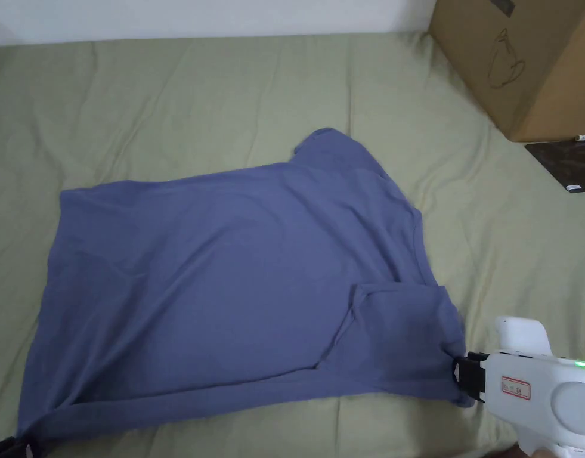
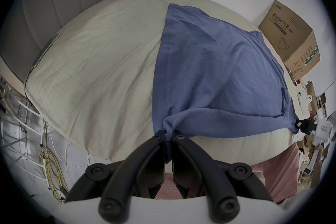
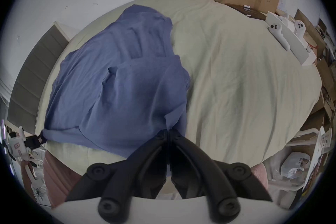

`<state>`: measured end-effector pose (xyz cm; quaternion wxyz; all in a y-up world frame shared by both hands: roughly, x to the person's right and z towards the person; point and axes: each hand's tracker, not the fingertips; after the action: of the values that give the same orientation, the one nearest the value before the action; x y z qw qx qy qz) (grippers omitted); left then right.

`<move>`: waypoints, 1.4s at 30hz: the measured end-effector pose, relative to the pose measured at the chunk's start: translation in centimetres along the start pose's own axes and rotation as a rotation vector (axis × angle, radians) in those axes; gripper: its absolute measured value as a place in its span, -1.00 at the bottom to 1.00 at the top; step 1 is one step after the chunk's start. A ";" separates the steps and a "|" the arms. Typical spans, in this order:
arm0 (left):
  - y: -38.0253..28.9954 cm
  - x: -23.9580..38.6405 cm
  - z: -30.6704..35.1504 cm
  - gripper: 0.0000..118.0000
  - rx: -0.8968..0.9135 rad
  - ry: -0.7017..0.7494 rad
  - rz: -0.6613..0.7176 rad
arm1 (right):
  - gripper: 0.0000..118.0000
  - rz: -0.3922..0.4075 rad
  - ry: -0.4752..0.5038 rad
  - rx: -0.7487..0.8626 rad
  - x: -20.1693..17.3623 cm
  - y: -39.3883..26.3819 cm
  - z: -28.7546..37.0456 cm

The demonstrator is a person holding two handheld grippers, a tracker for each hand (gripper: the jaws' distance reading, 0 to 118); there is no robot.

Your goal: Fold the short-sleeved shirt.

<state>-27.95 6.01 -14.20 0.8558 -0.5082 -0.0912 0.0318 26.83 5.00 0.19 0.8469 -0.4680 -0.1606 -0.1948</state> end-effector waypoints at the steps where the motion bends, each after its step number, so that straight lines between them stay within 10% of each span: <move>1: 0.1 -0.2 0.1 -0.91 -0.001 -0.001 0.001 | -0.96 -0.001 0.028 -0.005 0.3 0.1 0.4; 22: 15.9 2.6 -4.3 -0.88 0.080 0.020 -0.150 | -0.97 -0.005 0.011 0.090 -3.4 14.1 -3.6; 23: 16.2 2.9 -5.2 -0.75 0.057 0.049 -0.169 | -0.83 0.023 -0.014 0.067 -3.5 14.3 -4.6; 25: 16.2 3.3 -6.4 -0.04 0.053 0.091 -0.192 | 0.28 0.094 -0.155 -0.041 -4.2 14.3 -6.5; 26: 16.1 3.3 -6.5 0.30 0.053 0.082 -0.183 | 0.50 0.107 -0.151 -0.042 -4.1 13.7 -6.3; 30: 14.1 2.0 -4.1 0.48 0.062 0.002 -0.098 | 0.32 0.093 -0.040 0.037 -3.7 11.5 -2.5; 33: 11.8 1.5 -1.5 -0.32 0.062 -0.013 -0.091 | -0.95 0.156 -0.110 0.124 -3.9 9.4 0.6; 34: 10.8 1.5 -0.7 -0.96 0.079 -0.027 -0.093 | -0.95 0.136 -0.108 0.139 -3.8 8.6 1.4; 42: 7.4 1.1 -1.6 -0.89 0.069 -0.027 -0.075 | -0.99 0.049 -0.005 0.044 -4.0 2.8 2.0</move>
<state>-26.29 8.36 -21.31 0.8721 -0.4742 -0.1204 0.0098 24.54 8.83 -2.66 0.8613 -0.4533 -0.1553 -0.1692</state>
